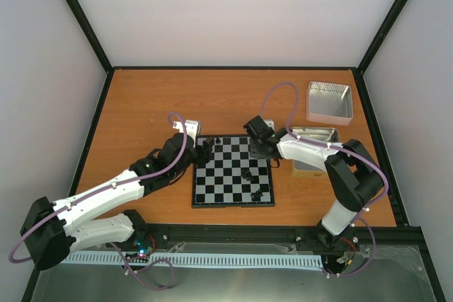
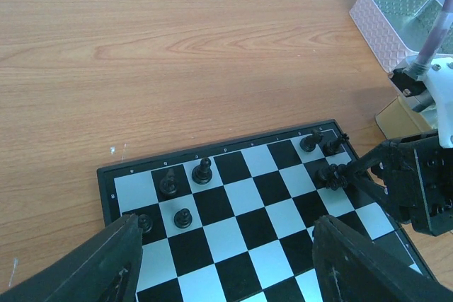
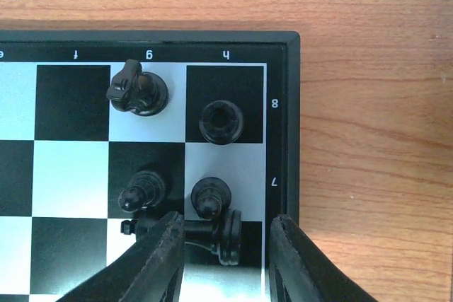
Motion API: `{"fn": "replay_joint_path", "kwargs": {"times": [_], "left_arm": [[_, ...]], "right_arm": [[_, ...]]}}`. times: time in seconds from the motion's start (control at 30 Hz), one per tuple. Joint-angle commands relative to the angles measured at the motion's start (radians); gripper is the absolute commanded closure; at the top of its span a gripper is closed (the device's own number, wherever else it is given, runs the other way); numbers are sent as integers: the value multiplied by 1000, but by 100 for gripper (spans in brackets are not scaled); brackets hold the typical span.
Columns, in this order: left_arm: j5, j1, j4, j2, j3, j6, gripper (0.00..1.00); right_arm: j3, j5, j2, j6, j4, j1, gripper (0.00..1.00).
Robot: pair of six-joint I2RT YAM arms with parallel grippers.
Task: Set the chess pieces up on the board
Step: Pick up the chess piece from the chessboard.
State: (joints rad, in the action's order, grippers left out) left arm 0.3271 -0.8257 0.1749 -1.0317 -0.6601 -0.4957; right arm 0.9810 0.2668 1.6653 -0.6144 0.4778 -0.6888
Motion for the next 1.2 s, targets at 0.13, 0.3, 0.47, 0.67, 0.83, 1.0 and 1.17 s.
{"fn": "replay_joint_path", "kwargs": {"times": [0.13, 0.3, 0.47, 0.67, 0.83, 1.0, 1.17], "left_arm": [[-3, 8, -32, -9, -12, -4, 33], [-4, 8, -32, -17, -14, -3, 33], [-5, 9, -31, -16, -13, -4, 33], [-4, 8, -36, -19, -11, -4, 33], [-7, 10, -36, -28, -19, 0, 33], [-7, 9, -37, -25, -18, 0, 33], [-8, 10, -36, -24, -21, 0, 33]], "right_arm": [[34, 25, 13, -3, -20, 5, 64], [49, 20, 38, 3, -4, 8, 64], [29, -1, 18, 9, 17, 8, 65], [-19, -49, -26, 25, 40, 8, 65], [-27, -97, -30, 44, 52, 8, 65], [-33, -105, -31, 42, 48, 8, 68], [-22, -103, -9, 45, 34, 8, 71]]}}
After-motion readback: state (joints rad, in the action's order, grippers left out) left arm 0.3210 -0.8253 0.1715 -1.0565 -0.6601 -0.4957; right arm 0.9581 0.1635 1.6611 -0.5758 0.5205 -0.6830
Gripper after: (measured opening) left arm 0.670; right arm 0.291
